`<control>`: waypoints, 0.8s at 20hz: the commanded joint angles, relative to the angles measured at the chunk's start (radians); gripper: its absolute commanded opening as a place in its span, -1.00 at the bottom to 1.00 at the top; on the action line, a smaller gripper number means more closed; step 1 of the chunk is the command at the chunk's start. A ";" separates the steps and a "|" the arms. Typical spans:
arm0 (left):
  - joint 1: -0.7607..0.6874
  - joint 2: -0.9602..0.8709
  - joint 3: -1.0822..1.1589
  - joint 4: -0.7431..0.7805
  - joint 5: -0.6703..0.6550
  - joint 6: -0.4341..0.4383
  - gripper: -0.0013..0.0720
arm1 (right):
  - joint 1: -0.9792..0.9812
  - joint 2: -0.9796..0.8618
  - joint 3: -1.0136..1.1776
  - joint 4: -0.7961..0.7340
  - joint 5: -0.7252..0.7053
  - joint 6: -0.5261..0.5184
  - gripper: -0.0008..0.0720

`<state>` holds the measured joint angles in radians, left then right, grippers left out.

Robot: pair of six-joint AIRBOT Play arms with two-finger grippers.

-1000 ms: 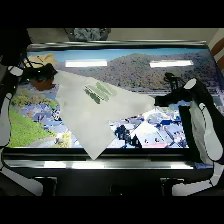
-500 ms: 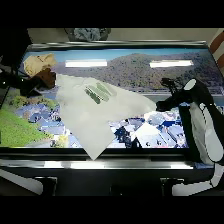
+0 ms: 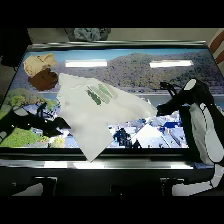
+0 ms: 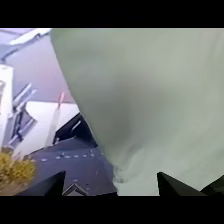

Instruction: Fold the shirts.

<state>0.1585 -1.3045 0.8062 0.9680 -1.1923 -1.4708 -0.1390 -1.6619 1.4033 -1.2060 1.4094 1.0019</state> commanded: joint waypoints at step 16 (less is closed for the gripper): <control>-0.006 0.385 0.596 -0.013 0.363 0.036 -0.90 | 0.000 0.546 0.222 -0.125 -0.346 -0.090 -0.84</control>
<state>0.0826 -1.0485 1.1046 0.9165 -0.8803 -1.4288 -0.1390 -1.3006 1.5223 -1.2583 1.2533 0.9295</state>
